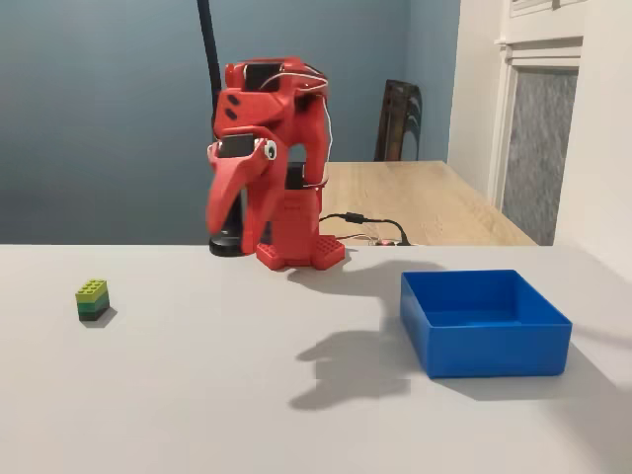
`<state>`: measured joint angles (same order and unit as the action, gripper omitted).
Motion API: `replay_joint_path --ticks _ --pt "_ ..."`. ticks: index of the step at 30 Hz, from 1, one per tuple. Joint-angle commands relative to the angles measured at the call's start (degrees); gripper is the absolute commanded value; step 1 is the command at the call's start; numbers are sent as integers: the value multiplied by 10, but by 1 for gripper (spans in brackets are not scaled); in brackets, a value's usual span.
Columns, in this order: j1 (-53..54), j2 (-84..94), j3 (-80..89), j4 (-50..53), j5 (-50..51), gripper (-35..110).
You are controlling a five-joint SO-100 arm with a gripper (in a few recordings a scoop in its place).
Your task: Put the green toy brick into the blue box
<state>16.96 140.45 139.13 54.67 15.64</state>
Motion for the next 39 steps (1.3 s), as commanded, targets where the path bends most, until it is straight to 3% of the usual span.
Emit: replay_joint_path --ticks 1,21,39 --pt "47 -29 -84 28 30 29" --pt "297 -188 -154 75 58 29" --pt "388 -326 -217 16 59 33"
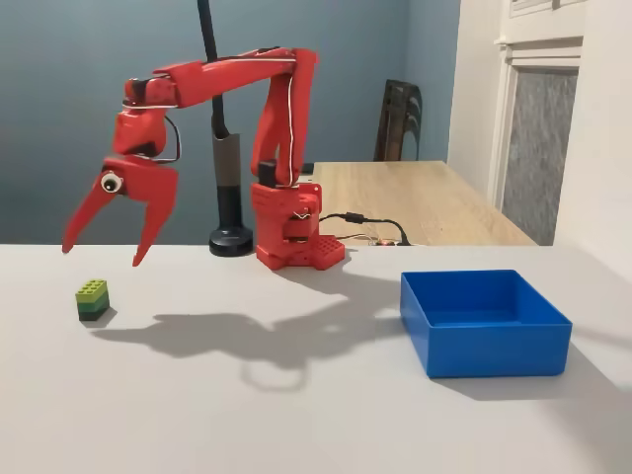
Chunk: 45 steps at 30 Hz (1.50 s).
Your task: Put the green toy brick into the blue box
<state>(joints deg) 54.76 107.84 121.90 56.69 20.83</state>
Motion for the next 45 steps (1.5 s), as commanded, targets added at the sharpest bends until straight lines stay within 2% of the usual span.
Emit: replay_joint_path --ticks 1,36,45 --pt "11 -5 -50 -4 10 33" --pt "40 -154 -15 -147 35 30" --pt "40 -179 -12 -163 40 22"
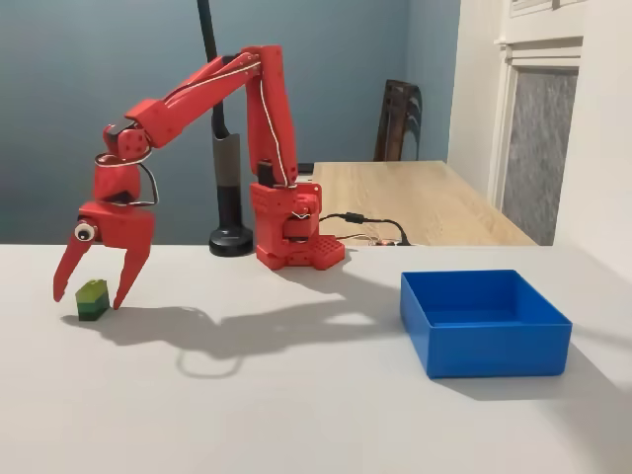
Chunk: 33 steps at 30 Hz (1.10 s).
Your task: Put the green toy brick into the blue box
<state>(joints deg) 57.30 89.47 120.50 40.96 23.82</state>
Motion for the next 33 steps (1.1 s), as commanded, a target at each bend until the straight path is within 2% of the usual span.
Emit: replay_joint_path --ticks 1,10,17,33 --pt "13 4 4 -8 10 20" --pt "4 5 5 -11 11 3" --pt "-16 7 -11 2 -1 0" --pt "-118 18 -186 229 10 0"
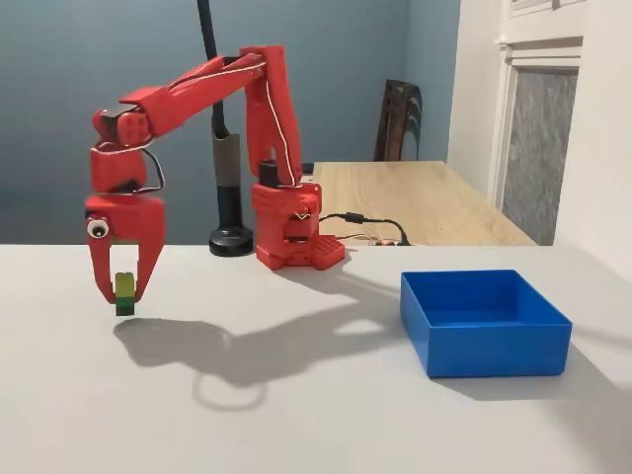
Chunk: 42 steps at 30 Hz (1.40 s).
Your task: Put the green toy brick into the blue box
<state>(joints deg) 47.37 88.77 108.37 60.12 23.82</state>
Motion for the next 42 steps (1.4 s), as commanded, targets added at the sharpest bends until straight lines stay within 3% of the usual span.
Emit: replay_joint_path --ticks 1,15,42 --pt "-26 25 -77 47 9 0" --pt "-159 25 -172 118 -25 0" --pt "-559 25 -215 148 -99 0"
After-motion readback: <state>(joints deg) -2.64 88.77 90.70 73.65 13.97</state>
